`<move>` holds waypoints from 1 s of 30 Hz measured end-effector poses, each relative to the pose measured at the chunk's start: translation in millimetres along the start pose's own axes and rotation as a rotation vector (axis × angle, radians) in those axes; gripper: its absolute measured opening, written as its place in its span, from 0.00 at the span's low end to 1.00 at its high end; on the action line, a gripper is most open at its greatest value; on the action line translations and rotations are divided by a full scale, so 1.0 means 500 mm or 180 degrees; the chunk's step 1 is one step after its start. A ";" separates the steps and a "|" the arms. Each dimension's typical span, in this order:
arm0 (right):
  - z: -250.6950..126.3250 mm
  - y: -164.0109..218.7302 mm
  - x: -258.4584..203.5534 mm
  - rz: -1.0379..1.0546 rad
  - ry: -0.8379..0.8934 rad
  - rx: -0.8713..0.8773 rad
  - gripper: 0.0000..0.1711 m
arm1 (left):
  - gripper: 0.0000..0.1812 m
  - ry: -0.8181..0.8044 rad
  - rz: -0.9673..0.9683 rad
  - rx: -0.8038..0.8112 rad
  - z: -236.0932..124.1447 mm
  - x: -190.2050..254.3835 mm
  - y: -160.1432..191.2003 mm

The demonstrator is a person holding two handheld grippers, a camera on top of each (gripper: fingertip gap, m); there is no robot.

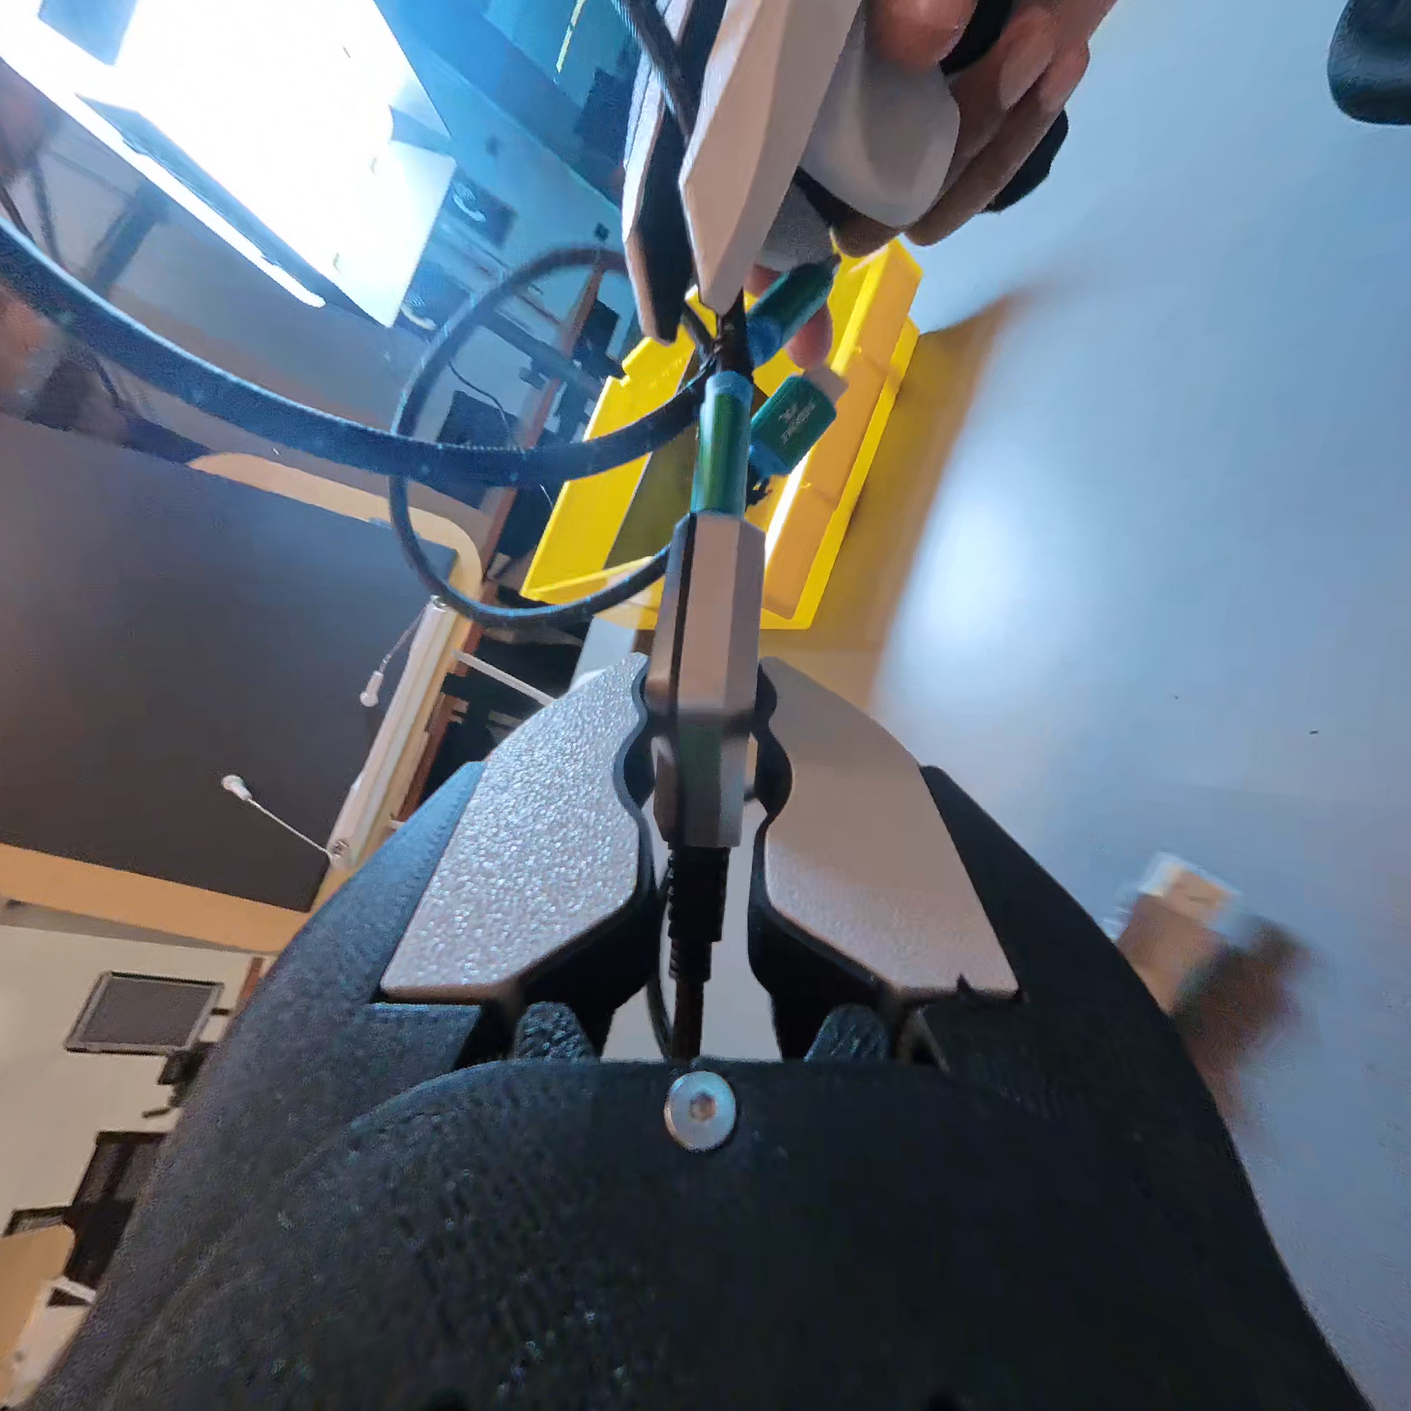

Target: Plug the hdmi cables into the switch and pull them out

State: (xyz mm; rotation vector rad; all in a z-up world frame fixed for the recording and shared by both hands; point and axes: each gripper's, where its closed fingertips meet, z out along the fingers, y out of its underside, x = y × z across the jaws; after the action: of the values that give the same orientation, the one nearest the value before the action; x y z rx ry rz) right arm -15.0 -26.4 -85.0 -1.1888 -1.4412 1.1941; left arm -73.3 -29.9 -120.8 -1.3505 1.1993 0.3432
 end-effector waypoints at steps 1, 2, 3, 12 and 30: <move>-0.004 0.007 0.017 0.0036 0.0144 -0.0119 0.14 | 0.12 0.0041 -0.0063 -0.0078 0.001 0.003 0.003; -0.010 0.013 0.030 0.0033 0.0282 -0.0253 0.18 | 0.13 0.0097 -0.0135 -0.0181 0.002 0.007 0.006; -0.016 0.016 0.039 -0.0044 0.0430 -0.0399 0.20 | 0.13 0.0157 -0.0218 -0.0269 0.004 0.012 0.009; -0.095 -0.023 0.054 -0.1884 0.1514 -0.1326 0.23 | 0.12 0.0587 -0.1111 -0.0489 -0.002 0.017 0.040; 0.080 0.173 -0.025 -0.2777 0.0464 -0.2229 0.07 | 0.12 0.1136 -0.0389 -0.0749 0.005 0.124 0.052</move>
State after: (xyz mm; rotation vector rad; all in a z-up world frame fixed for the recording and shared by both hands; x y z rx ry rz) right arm -41.5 -37.9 -176.6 -0.8535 -2.0192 -0.0078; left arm -66.7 -47.3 -185.3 -1.7335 1.3920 0.1619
